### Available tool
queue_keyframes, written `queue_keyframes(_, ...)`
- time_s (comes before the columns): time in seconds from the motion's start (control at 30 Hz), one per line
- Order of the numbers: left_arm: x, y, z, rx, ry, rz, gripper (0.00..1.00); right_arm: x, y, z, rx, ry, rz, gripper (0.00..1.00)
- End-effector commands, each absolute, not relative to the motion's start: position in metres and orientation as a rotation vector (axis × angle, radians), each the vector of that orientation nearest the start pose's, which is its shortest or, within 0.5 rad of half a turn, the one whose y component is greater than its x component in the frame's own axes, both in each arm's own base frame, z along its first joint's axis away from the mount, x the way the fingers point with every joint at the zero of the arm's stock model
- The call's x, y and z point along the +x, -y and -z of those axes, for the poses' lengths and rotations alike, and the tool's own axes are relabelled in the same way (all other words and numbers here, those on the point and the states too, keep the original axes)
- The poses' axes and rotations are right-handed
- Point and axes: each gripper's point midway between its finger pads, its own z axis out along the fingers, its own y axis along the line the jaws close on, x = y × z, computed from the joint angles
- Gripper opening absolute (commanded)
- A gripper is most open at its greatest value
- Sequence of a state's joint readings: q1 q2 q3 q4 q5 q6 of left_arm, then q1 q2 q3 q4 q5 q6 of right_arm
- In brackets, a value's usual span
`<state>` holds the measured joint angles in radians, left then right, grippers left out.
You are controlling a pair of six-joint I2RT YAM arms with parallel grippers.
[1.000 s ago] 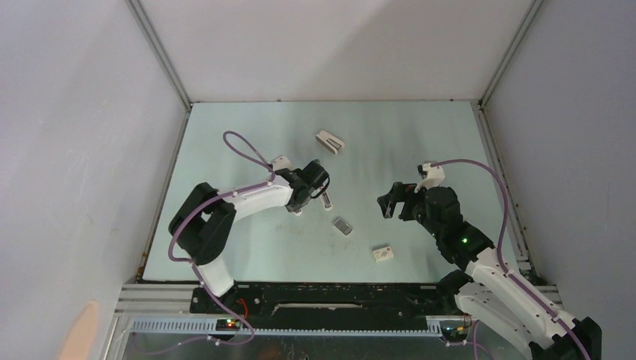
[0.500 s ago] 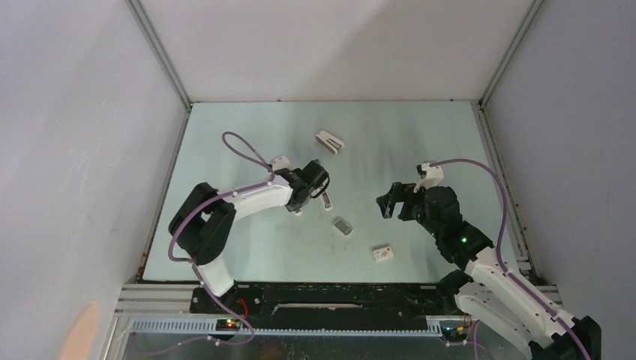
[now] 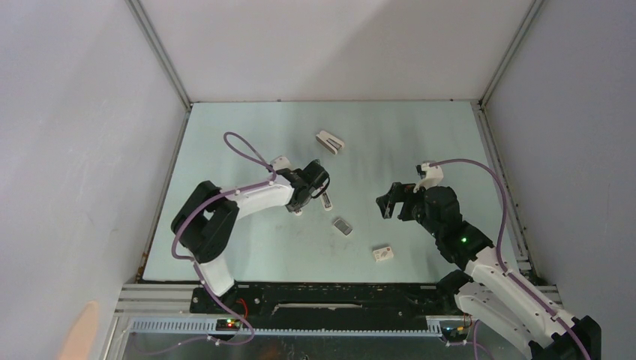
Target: Load the staples into the stapler
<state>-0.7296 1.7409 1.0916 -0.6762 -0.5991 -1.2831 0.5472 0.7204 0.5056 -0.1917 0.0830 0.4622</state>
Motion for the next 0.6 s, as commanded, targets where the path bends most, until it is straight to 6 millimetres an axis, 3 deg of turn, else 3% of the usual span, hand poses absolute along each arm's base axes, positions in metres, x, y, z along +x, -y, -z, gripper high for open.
queue_keyframes(0.0, 0.309, 0.174, -0.036, -0.796, -2.336, -0.175, 0.13, 0.25, -0.157, -0.171, -0.034, -1.977, -0.585, 0.94)
queue_keyframes(0.57, 0.311, 0.174, -0.053, -0.821, -2.298, -0.137, 0.13, 0.251, -0.158, -0.168, -0.04, -1.987, -0.587, 0.94)
